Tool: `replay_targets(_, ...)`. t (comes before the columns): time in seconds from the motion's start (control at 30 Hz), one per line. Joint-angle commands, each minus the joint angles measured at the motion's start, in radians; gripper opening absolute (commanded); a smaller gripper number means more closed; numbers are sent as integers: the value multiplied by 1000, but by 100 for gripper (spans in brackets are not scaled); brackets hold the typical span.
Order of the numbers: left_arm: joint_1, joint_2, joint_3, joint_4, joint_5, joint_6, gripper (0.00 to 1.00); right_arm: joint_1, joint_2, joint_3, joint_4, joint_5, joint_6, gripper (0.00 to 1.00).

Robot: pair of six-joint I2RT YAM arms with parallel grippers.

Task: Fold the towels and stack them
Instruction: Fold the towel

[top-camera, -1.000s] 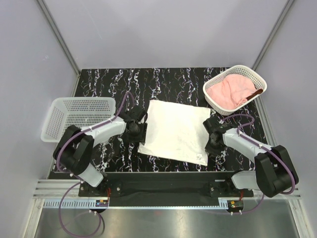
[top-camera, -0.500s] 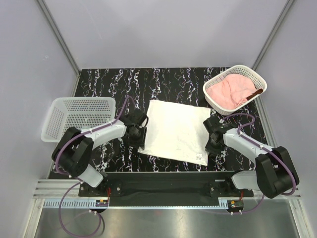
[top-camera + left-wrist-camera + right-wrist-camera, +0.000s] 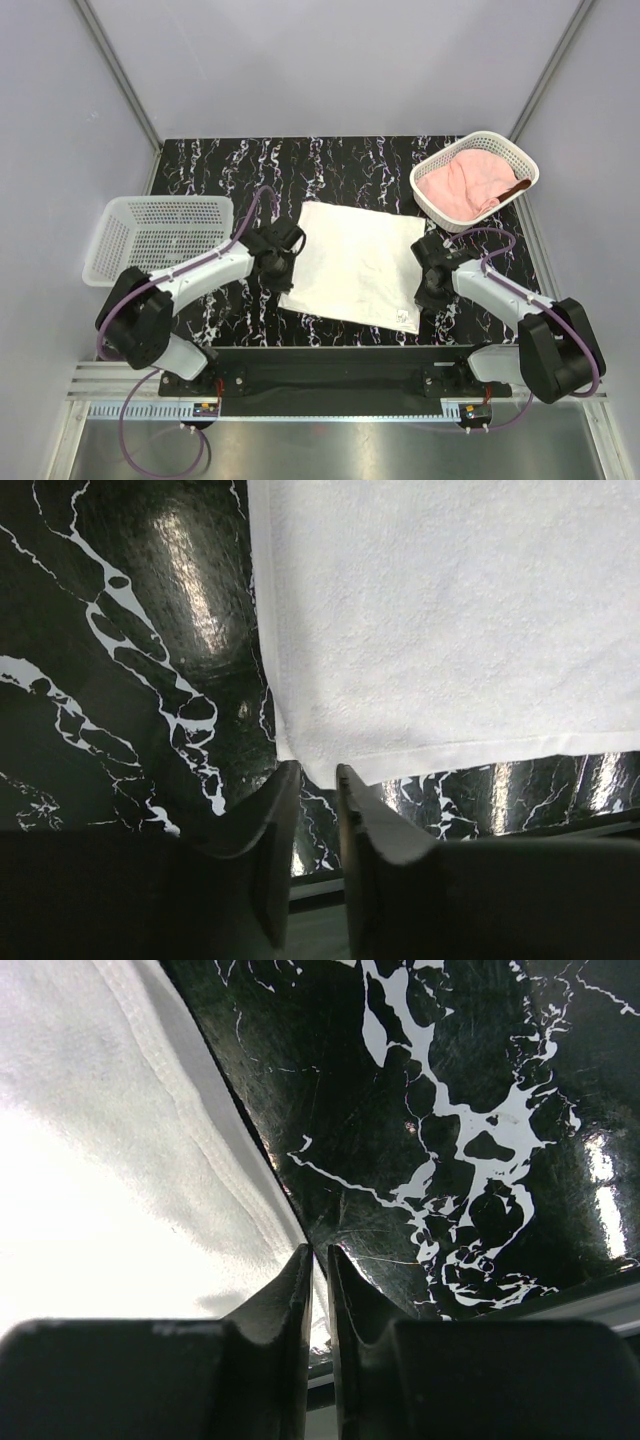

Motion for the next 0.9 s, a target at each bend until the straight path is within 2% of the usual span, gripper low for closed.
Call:
replay_targets(0.0,-22,-66,-27,-21,-58,10,20,2,-34,22,14,26,-8,18)
replay_targets(0.07,-28,-89,-60,-6,-44,13,15,3,-44,21,14,25,-9,18)
replay_targets(0.2,-44,-91,-140,80,79,4,15,2,-50,19,17,23,-10,18)
replay_targets(0.33,-59,-57,-169,144,104,-19,15,3,-56,21,19,23,-11,18)
replay_targets(0.53,-59,-28,-152,147,48,-50,20,3,-74,13,20,23,-13,18)
replay_targets(0.63,-59,-26,-126,91,-66,-75,21,2,-80,11,20,23,-11,18)
replay_targets(0.87,-59,-38,-95,31,-182,-96,25,3,-85,11,26,22,-11,18)
